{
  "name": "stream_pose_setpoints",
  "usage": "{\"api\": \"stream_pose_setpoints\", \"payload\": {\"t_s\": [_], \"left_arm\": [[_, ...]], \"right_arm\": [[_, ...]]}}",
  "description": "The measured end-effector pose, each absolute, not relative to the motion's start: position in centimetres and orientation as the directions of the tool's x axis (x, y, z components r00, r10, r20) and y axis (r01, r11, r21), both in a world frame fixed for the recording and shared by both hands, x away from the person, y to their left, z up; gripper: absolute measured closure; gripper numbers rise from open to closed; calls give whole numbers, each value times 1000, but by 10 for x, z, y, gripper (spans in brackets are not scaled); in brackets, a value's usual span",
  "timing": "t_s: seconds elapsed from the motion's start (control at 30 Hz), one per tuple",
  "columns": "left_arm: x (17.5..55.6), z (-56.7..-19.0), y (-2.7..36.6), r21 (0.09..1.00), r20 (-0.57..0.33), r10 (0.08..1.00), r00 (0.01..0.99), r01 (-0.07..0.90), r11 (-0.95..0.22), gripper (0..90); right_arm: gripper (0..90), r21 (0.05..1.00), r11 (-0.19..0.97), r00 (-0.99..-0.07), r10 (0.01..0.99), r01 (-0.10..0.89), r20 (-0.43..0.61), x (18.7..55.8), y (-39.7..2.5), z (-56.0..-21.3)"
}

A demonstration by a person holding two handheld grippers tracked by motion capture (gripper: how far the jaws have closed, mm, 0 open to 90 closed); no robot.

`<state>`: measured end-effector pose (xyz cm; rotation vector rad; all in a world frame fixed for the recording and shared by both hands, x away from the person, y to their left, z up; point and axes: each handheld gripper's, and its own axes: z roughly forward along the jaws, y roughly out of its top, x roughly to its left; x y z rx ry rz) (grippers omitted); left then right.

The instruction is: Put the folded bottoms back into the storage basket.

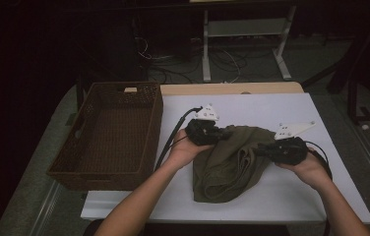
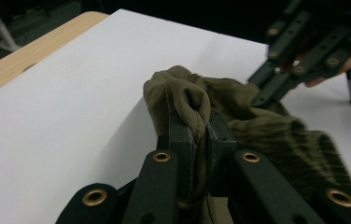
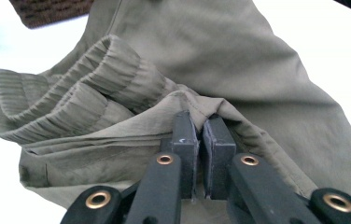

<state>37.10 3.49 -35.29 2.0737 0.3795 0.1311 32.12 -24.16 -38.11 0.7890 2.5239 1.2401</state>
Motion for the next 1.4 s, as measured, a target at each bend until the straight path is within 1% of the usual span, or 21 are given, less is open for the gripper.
{"api": "stream_pose_setpoints", "payload": {"t_s": [0.1, 0.3, 0.6, 0.83, 1.03, 1.4], "left_arm": [[367, -351, 31, 862, -53, 294, 954, 192, -468, 835], [362, -344, 27, 871, -42, 269, 962, 167, -462, 836], [373, -337, 29, 873, -59, 281, 958, 186, -451, 836], [386, -319, 34, 876, -63, 309, 949, 201, -439, 837], [397, -302, 40, 862, -67, 362, 930, 237, -448, 839], [411, -270, 60, 850, -80, 434, 897, 288, -440, 840]], "right_arm": [[846, 794, 490, -834, 550, 361, 40, 323, -240, -377], [846, 810, 472, -834, 551, 349, 38, 327, -237, -369], [846, 815, 470, -833, 553, 339, 28, 335, -235, -363], [846, 841, 435, -828, 561, 320, 24, 346, -237, -347], [846, 856, 414, -827, 561, 311, 29, 360, -236, -334], [846, 870, 402, -842, 539, 286, 28, 382, -219, -308]]}}
